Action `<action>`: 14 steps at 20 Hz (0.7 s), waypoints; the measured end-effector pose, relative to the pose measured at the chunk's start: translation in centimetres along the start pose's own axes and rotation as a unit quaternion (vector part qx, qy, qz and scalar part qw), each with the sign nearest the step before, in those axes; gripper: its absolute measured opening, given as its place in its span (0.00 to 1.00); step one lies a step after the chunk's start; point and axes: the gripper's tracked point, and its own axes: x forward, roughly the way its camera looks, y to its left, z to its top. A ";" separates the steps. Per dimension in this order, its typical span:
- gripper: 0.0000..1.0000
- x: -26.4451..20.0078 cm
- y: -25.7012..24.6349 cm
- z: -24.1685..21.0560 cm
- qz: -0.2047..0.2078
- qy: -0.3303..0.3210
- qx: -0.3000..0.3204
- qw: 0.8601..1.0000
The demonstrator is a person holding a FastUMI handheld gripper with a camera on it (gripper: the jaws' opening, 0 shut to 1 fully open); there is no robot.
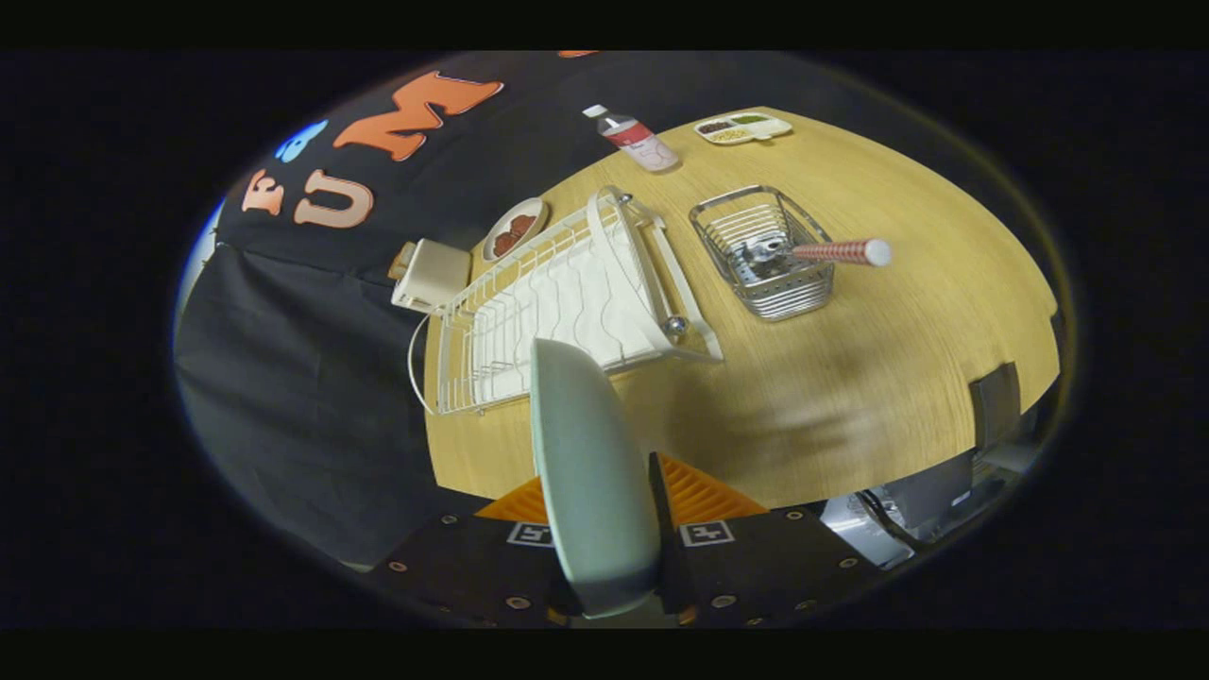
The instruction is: Take the plate from the dish rack, then take the spoon from the basket and place it into the plate.
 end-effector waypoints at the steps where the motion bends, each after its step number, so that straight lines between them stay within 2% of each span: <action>1: 0.36 0.5 -0.3 -0.4 0.002 0.004 0.005 1.000; 6: 0.35 2.7 -0.8 -1.6 0.021 0.010 0.013 1.000; 14: 0.35 5.2 -0.8 -2.6 0.017 0.002 0.009 1.000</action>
